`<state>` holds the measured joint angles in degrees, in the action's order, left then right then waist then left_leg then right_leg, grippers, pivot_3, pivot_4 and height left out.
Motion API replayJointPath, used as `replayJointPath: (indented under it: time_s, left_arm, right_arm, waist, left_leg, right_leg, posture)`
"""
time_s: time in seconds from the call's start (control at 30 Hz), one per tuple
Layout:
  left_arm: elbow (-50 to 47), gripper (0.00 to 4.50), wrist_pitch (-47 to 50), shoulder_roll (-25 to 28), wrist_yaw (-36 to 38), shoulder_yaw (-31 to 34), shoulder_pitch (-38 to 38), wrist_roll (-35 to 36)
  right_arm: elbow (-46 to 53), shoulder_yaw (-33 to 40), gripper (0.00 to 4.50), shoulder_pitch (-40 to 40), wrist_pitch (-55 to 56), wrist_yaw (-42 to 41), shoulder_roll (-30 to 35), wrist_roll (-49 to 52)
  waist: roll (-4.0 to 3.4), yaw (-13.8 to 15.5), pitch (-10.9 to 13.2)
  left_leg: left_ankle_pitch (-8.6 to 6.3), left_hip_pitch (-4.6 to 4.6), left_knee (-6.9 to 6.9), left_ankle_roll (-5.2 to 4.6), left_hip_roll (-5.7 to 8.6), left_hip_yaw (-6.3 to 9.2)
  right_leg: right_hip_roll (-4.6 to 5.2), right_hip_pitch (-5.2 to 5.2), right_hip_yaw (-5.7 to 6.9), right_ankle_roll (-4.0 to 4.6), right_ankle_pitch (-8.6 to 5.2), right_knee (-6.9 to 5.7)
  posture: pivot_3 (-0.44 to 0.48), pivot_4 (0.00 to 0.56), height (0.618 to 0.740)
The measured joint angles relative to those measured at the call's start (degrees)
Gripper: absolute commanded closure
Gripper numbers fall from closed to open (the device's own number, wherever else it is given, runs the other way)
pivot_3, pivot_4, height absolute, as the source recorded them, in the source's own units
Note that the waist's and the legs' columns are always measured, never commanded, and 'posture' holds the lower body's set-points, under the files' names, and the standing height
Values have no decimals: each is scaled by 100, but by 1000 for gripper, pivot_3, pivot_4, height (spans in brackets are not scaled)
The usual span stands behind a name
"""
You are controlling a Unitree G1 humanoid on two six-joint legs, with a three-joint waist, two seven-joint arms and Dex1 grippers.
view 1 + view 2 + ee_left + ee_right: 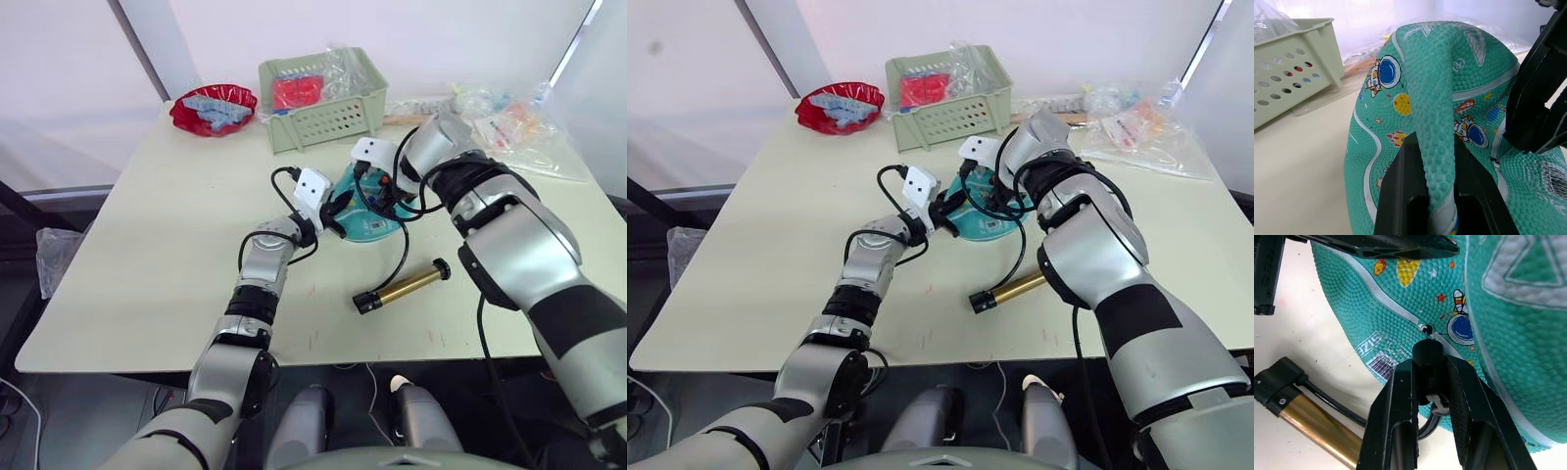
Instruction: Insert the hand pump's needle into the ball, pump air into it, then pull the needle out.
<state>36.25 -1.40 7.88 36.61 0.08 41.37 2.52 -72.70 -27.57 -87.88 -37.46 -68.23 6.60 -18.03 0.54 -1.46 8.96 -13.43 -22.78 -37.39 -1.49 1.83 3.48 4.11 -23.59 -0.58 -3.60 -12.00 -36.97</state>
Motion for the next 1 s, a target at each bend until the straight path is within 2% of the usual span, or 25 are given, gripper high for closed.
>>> replayJointPath:
  time_s: [0.5, 0.57, 0.63, 0.67, 0.7, 0.73, 0.87, 1.0]
  left_arm:
    - [30, 4492, -36, -30, 42, -9, 2, -6]
    - [31, 4500, -37, -53, 45, -11, 2, -6]
    - [38, 4500, -38, -71, 63, -22, 13, -11]
    - [54, 4500, -38, -78, 63, -23, 18, -10]
    - [55, 4500, -38, -82, 63, -23, 18, -10]
    - [80, 4500, -37, -86, 63, -32, 47, -12]
    - [112, 4500, -41, -127, 67, -78, 79, -15]
    - [158, 4500, -62, -148, 91, -115, 96, -14]
  right_arm:
    - [247, 85, 4199, 139, 548, -632, 428, -112]
    - [278, 91, 3103, 155, 566, -653, 482, -124]
    - [360, 110, 2694, 164, 594, -692, 496, -114]
    - [480, 111, 2045, 233, 620, -803, 542, -105]
    - [510, 111, 1756, 253, 632, -839, 562, -97]
    - [599, 111, 1218, 297, 640, -1001, 635, -63]
    - [1047, 110, 1218, 505, 623, -1329, 944, 49]
    - [1947, 233, 1218, 745, 258, -1647, 1623, 233]
  waist:
    - [-5, 17, -11]
    - [-5, 41, -11]
    - [-9, 57, -9]
    - [-8, 76, -9]
    - [-9, 81, -8]
    - [-9, 81, -8]
    - [-13, 109, -5]
    - [-14, 147, -4]
  left_leg:
    - [0, -4, 0, 0, 2, 0]
    - [0, -4, 0, 0, 2, 0]
    - [0, -5, 0, 0, 3, 0]
    - [0, -8, 0, 0, 3, 3]
    - [0, -10, 0, 0, 3, 3]
    - [0, -10, 0, 0, 5, 1]
    - [0, -14, -1, -1, 7, 5]
    - [0, -20, -3, 0, 8, 6]
  right_leg:
    - [2, 0, 1, -1, 0, 3]
    - [2, 0, 1, -1, 0, 3]
    - [3, 0, 1, -1, 0, 3]
    - [3, 0, 5, -1, 0, 6]
    - [3, -1, 5, -1, 0, 6]
    - [4, -1, 3, -1, 0, 8]
    - [7, 0, 7, -1, 0, 9]
    - [8, -1, 11, -2, 0, 15]
  posture:
    - [0, 150, 737]
    - [0, 150, 737]
    - [0, 150, 737]
    - [0, 150, 737]
    - [0, 150, 737]
    - [0, 150, 737]
    - [0, 150, 737]
    - [0, 150, 737]
